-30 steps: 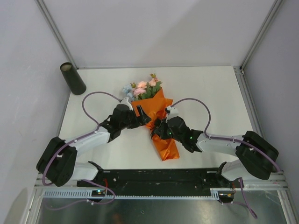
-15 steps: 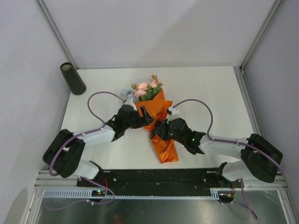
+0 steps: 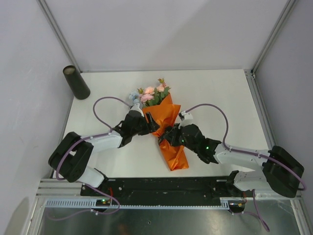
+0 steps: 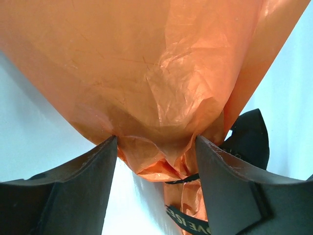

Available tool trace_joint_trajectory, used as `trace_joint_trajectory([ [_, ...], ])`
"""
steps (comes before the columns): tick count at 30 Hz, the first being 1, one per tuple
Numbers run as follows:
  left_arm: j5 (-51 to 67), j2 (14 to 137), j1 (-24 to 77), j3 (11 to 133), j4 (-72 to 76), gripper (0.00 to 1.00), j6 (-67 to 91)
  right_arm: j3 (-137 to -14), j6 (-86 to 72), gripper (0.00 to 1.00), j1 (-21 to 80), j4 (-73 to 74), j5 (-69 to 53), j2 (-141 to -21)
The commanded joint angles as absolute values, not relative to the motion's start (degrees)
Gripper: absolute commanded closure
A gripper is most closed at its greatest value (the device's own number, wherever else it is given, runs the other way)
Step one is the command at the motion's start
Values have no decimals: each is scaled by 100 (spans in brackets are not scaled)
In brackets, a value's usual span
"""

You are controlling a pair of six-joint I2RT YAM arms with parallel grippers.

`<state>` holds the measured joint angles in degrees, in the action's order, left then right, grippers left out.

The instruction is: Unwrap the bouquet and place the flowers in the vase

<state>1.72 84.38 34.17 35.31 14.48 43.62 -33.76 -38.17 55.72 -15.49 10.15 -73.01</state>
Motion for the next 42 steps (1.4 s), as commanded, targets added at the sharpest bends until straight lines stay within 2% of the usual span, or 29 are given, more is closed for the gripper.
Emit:
trace_joint_trajectory([
  [1, 18, 8551, 3457, 3585, 1630, 32, 4377, -3386, -4056, 100, 5611, -1573, 1243, -6708],
  [9, 20, 8846, 3454, 3657, 1480, 37, 4381, -3303, -4249, 100, 5588, -1163, 1641, -5714],
  [23, -258, 8779, 3457, 3734, 1086, 36, 4227, -3380, -4114, 100, 4843, -675, 2054, -3914],
  [33, -365, 8762, 3454, 3797, 959, 35, 4159, -3919, -3735, 100, 4020, -387, 2112, -3650],
  [42, -462, 8911, 3454, 3964, 827, 34, 4088, -4521, -3511, 100, 3717, -434, 2293, -3632],
])
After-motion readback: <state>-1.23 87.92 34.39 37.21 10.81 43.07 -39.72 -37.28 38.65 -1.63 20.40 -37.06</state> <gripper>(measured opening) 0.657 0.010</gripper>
